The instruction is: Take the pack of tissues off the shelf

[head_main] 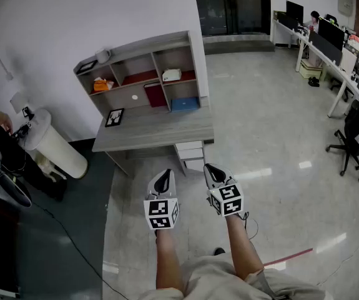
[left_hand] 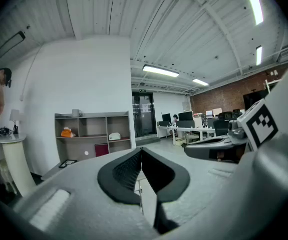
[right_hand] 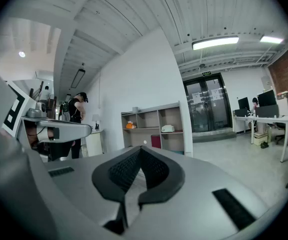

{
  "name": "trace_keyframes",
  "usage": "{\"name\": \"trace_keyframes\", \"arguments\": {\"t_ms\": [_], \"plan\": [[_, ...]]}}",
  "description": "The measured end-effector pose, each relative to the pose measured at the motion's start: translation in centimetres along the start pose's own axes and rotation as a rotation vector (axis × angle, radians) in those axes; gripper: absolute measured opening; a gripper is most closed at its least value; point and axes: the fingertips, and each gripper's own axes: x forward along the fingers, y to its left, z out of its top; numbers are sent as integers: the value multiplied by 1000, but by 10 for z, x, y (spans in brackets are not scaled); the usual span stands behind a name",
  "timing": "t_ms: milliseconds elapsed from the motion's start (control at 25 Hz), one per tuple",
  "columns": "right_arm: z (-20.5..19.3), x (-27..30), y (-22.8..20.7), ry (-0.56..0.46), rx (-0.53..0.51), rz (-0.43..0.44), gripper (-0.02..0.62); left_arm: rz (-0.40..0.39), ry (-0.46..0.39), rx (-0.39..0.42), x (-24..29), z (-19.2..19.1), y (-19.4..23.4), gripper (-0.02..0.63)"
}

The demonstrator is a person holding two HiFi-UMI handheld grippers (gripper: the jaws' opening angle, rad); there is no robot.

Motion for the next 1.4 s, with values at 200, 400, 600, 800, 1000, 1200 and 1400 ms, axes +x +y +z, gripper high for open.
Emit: {"name": "trace_keyframes", "arguments": {"t_ms": [200, 400, 600, 800, 1000, 1200, 1400], "plan": [[-7, -1, -18, 14, -15, 28, 15, 12, 12, -18, 17, -9, -20, 11], [-14, 5, -41, 30, -17, 26, 15, 12, 35, -11, 35, -17, -32, 9], [-4, 17, -64, 4, 9, -2, 15, 23, 24, -17, 54, -12, -25, 9], [4, 42, -79, -16, 22, 27, 15, 11, 12, -25, 92, -10, -12, 9], [19, 74, -107, -16, 7, 3, 15, -28, -13, -39, 141, 2, -2, 11], [30, 111, -131, -3, 0, -22, 16, -65, -20, -33, 186, 13, 14, 11], [36, 153, -144, 51, -80, -48, 17, -71, -29, -43, 224, 23, 45, 9]]}}
